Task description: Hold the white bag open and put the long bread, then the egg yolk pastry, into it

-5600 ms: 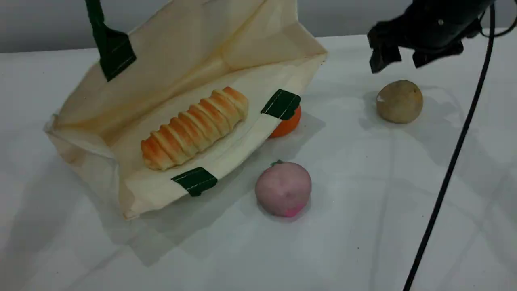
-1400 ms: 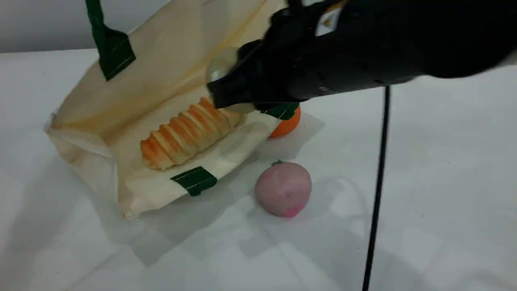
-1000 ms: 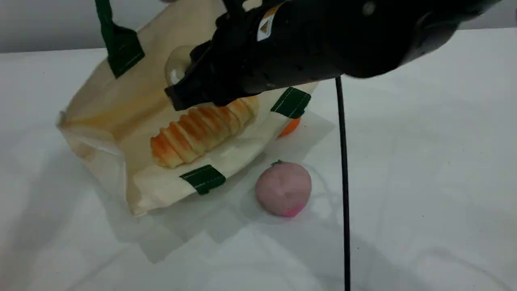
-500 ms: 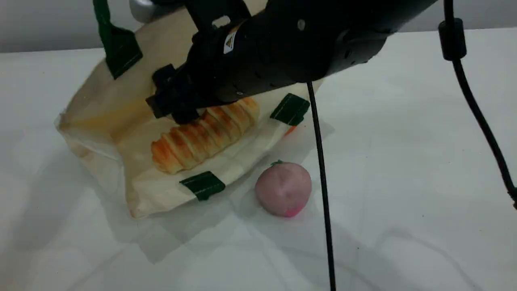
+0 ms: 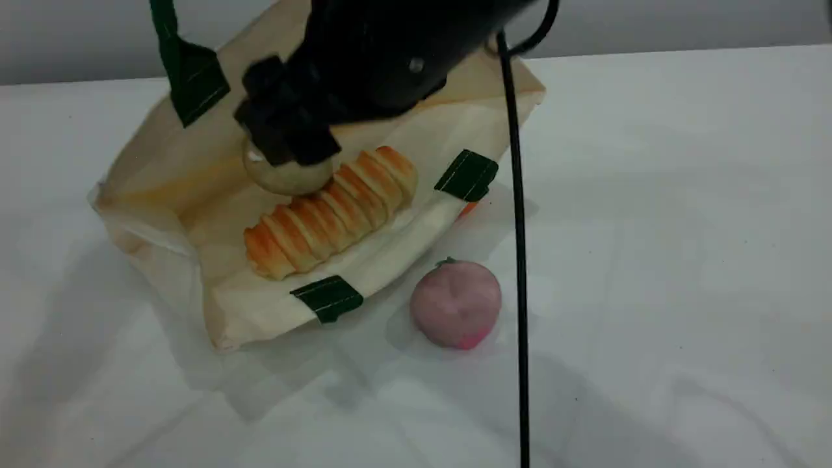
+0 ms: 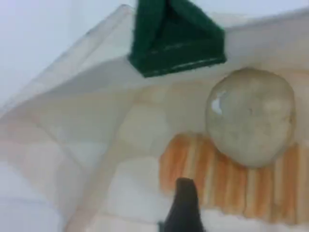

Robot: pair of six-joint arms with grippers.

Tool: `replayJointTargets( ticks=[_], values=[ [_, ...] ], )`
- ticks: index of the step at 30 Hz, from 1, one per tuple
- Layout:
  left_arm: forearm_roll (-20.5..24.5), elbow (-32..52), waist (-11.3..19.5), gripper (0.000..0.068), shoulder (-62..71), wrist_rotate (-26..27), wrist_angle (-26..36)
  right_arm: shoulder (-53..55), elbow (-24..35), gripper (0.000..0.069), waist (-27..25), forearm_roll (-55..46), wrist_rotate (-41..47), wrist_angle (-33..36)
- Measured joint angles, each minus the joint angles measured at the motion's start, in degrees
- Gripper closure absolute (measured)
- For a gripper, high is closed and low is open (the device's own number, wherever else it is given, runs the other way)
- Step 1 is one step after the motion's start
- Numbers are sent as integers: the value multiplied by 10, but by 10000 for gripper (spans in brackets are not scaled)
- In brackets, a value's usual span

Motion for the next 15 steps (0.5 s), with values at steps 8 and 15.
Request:
replayJointTargets(
  ticks=[8,15],
  values=[
    [0,0,0,598,0,0,0,-71,0,150,-39,-14,9,93],
    [0,0,0,598,0,0,0,-109,-6,150,-154,-14,33,99]
  ],
)
